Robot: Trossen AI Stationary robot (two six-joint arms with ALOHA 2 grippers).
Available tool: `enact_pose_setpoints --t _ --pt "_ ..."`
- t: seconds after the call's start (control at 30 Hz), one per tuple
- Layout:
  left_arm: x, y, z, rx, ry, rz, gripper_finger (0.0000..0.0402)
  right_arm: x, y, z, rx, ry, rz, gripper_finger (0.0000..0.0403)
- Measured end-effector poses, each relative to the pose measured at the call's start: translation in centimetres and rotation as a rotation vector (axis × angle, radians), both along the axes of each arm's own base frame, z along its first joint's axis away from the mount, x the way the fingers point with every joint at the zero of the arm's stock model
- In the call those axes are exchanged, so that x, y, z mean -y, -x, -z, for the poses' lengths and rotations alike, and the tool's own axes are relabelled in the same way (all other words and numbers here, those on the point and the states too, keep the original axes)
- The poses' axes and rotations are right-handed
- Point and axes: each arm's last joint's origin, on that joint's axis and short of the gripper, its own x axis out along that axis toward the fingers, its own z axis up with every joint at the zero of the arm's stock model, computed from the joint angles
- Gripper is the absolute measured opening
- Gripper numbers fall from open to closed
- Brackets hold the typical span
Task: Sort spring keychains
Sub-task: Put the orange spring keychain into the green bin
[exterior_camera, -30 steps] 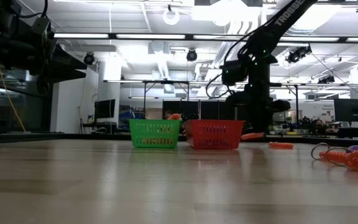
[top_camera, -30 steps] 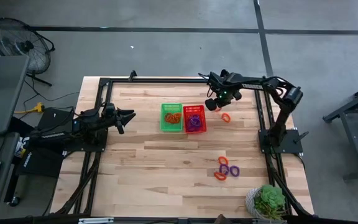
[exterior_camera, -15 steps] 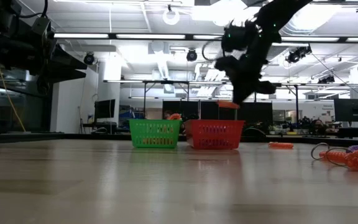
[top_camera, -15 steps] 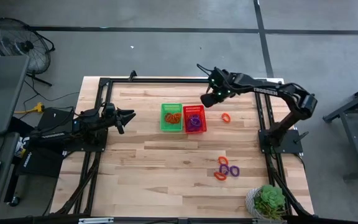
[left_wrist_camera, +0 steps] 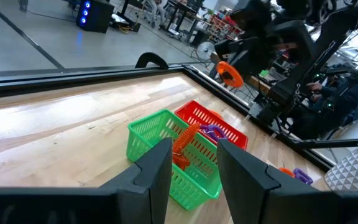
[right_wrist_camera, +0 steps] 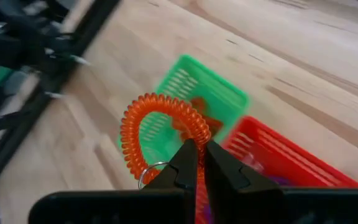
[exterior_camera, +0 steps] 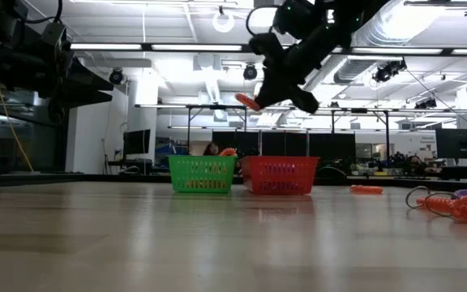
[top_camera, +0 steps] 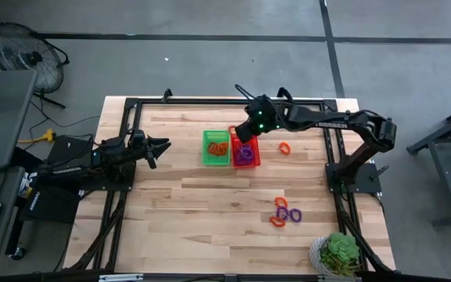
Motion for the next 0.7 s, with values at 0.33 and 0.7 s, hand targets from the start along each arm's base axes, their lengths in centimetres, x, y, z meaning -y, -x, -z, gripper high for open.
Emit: enact_pose_setpoints --t 0.33,0.7 --pt "0.0 0.0 0.0 0.0 0.0 0.0 0.0126 -2.0 -3.5 2.6 0.053 -0.022 -0.063 0.0011" --pt "0.0 0.0 0.0 0.0 0.0 0.0 0.0126 -1.0 -8.0 4.7 -0.189 -0.048 -0.154 0.0012"
